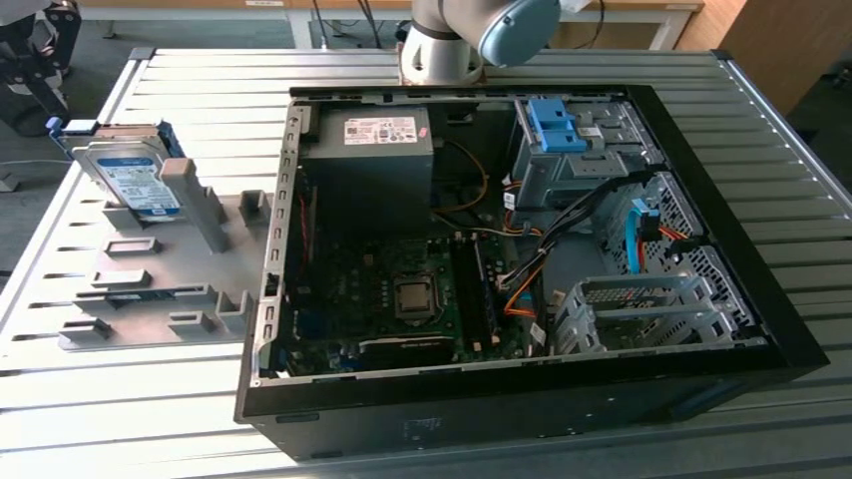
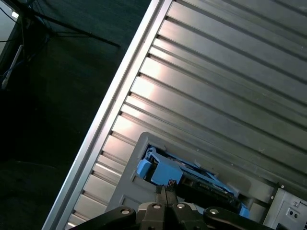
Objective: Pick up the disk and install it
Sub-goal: 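Pick up the disk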
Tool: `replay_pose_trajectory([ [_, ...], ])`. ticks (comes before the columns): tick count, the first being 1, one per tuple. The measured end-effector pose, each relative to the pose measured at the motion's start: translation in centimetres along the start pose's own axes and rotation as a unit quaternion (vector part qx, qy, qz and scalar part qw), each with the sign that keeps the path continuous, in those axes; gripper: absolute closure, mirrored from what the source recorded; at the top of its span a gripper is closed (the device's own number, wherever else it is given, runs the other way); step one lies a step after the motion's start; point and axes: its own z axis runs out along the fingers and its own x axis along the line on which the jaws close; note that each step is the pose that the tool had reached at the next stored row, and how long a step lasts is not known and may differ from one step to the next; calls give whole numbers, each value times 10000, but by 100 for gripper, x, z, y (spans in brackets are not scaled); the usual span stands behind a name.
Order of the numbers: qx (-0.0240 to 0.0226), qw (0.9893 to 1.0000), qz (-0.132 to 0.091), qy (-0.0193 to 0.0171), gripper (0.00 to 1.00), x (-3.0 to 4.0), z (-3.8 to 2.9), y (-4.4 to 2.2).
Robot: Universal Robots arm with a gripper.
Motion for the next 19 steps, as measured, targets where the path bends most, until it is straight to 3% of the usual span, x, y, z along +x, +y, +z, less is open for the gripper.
replay_pose_trajectory([
  [7, -1, 9996, -295, 13, 89, 0, 0, 0],
  [12, -3, 9979, -646, 28, 89, 0, 0, 0],
  [19, -3, 9977, -678, 29, 89, 0, 1, 0],
])
